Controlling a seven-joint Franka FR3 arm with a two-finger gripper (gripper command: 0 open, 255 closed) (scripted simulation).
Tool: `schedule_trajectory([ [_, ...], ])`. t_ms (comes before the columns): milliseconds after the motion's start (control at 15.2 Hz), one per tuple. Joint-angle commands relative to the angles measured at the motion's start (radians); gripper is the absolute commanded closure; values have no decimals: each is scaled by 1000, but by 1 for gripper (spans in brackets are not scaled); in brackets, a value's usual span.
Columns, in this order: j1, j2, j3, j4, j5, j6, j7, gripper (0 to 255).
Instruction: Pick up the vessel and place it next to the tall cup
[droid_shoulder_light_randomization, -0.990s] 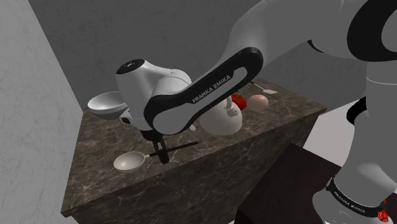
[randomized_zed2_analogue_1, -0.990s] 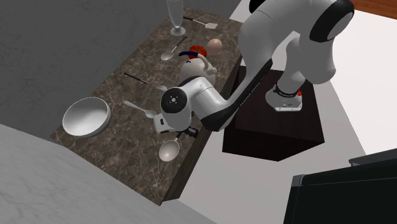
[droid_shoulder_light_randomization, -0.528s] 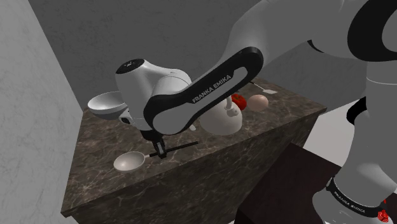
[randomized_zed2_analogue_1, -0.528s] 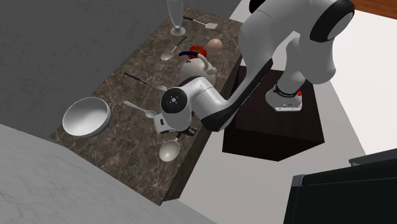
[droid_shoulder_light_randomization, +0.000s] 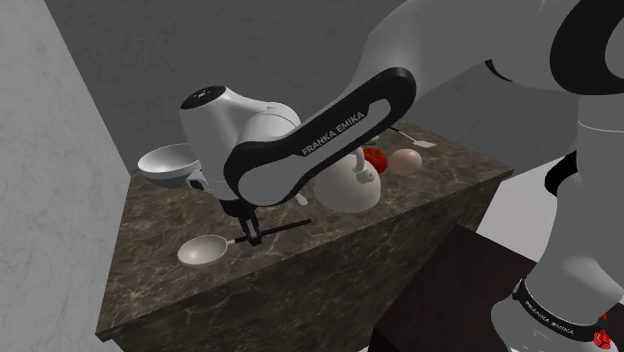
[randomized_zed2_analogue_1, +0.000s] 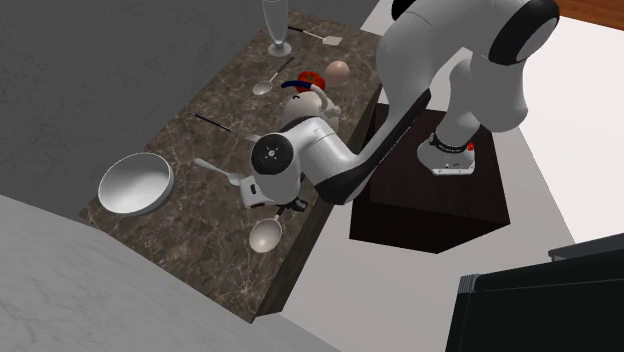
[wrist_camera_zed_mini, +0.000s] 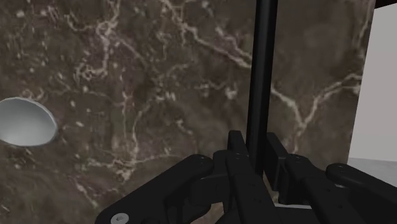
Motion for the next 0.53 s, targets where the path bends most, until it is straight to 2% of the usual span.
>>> schedule_trajectory([
  [0, 0, -13, 3, 9, 6, -22, -5, 255],
  [462, -2, -49, 9, 53, 23, -99, -23, 255],
])
